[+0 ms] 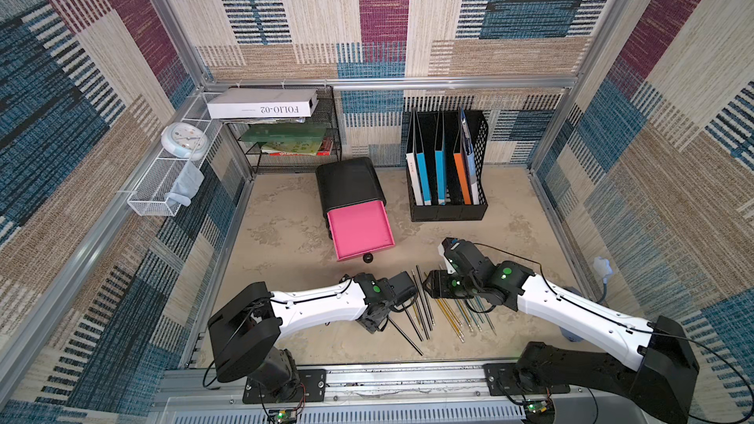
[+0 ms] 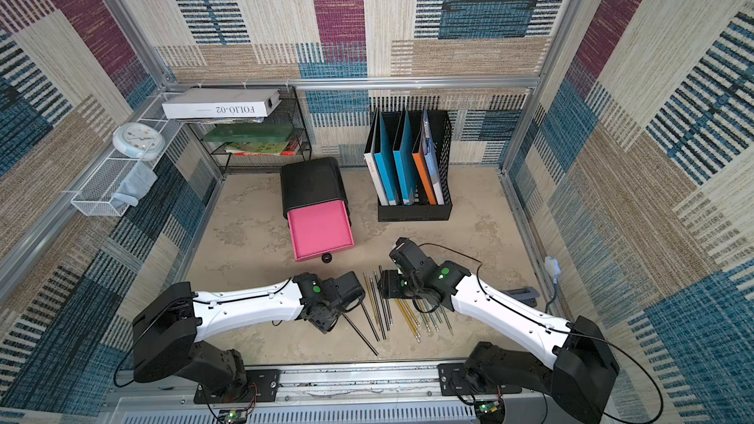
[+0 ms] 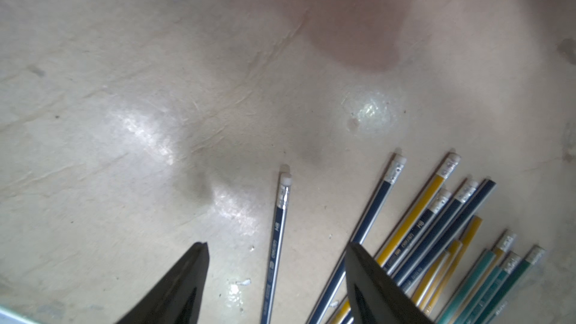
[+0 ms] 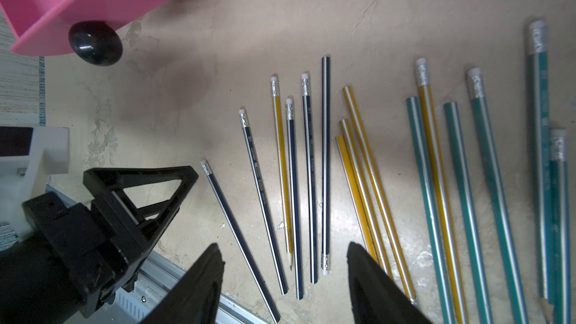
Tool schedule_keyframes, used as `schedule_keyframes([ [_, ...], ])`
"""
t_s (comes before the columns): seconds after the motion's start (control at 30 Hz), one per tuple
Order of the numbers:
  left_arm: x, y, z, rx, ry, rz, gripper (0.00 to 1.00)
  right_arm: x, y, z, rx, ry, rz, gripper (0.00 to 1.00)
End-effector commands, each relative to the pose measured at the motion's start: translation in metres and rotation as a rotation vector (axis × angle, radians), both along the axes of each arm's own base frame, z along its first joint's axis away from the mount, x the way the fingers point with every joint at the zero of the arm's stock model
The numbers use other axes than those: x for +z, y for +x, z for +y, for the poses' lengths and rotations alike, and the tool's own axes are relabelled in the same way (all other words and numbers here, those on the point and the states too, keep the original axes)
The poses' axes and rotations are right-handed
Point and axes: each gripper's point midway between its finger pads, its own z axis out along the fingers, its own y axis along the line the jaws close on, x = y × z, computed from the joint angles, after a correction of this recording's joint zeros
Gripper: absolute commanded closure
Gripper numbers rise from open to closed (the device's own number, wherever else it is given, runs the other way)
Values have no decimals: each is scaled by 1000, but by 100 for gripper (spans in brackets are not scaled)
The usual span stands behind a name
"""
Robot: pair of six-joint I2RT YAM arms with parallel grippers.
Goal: Please place the pencils in the drawer according to their color
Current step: Pick up the pencil from the center of the board.
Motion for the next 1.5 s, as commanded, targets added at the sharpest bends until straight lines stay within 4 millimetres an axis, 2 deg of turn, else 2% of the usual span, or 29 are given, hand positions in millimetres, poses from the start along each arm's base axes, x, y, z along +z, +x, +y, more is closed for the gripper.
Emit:
schedule_keyframes([
  [0.0,-4,-7,5,-47,34,56,31,1,3,2,2,9,-10,33],
  [0.1,-4,-6,11,-42,54,62,37,0,4,3,2,10,-10,33],
  [0.3,-5,-2,17,-40,58,74,40,1,6,4,2,16,-12,34],
  [0.73,-13,8,7,-65,58,97,45,1,8,1,0,8,-17,34],
  [1.47,-28,7,11,-57,86,138,61,2,9,-6,-17,14,-27,35],
])
